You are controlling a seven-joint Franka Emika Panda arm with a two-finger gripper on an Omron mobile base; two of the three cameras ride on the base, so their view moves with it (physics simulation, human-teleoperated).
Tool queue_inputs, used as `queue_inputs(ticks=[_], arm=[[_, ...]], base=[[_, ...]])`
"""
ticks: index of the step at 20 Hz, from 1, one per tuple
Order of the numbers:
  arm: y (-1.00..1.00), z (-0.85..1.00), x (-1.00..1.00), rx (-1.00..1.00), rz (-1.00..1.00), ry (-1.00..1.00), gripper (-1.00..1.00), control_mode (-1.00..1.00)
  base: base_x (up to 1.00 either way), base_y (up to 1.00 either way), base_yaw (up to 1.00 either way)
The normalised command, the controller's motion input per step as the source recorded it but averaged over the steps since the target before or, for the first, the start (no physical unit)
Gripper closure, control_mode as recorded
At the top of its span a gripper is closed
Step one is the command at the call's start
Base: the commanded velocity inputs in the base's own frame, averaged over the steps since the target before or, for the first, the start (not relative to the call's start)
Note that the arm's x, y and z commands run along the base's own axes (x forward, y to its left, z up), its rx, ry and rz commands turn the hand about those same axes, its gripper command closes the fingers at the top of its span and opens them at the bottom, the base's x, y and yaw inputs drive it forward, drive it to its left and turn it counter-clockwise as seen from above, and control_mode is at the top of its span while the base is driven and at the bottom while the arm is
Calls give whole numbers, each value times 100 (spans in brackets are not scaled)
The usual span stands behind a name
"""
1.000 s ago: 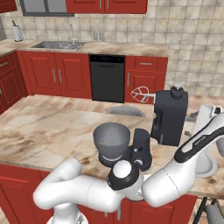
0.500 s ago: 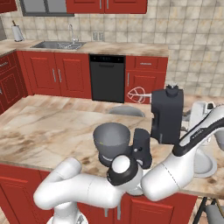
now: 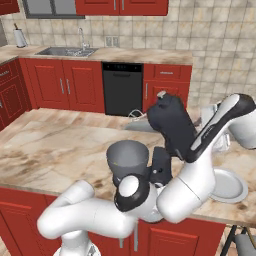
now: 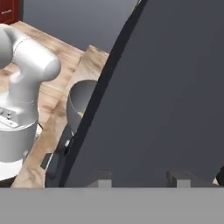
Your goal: Add butter and sugar cubes to the stand mixer bowl and then turn on the stand mixer to begin making frosting.
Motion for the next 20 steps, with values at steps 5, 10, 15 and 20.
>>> queue_inputs(ticks=[5, 10, 15, 20], arm=[[97, 3, -1, -27, 1, 17, -100, -100], [87, 0, -14, -29, 0, 17, -100, -100], [48, -10, -33, -20, 0, 14, -100, -100], [24, -1, -42, -11, 0, 9, -100, -100]], base=[[0, 0, 0], [0, 0, 0], [0, 0, 0], [0, 0, 0]])
